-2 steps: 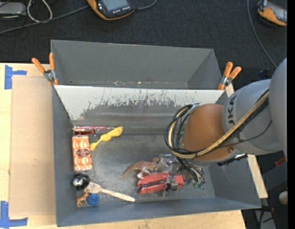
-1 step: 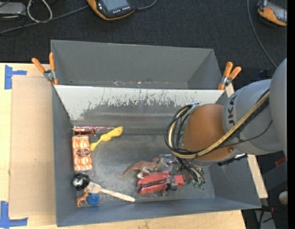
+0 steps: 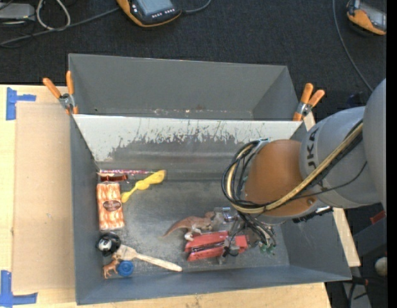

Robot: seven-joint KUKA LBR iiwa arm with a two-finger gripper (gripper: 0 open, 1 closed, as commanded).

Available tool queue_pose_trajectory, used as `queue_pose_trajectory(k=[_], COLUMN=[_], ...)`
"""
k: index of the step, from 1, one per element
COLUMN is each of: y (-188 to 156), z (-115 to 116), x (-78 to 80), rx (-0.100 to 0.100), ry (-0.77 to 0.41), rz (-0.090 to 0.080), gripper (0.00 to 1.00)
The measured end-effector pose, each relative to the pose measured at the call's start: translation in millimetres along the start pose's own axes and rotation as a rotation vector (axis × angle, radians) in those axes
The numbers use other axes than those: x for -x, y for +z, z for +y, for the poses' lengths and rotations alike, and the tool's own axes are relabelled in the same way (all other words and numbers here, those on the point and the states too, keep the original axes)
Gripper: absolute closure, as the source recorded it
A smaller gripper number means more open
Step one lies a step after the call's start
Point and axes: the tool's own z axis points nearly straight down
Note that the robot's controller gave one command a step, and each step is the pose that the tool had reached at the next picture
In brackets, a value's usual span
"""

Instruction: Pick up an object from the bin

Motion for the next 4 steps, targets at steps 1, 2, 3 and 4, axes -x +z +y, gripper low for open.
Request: queue_pose_trajectory(k=[1,2,3,4], y=[0.0,0.0,0.0,0.0], z=[0.0,0.0,-0.1,0.0], x=[0.0,0.0,0.0,0.0], rx=[0.0,0.0,0.0,0.0], ry=[-0.001,-0.001,-0.002,-0.002], rz=[0.0,0.0,0.0,0.0], gripper=[1.0,1.0,1.0,1.0])
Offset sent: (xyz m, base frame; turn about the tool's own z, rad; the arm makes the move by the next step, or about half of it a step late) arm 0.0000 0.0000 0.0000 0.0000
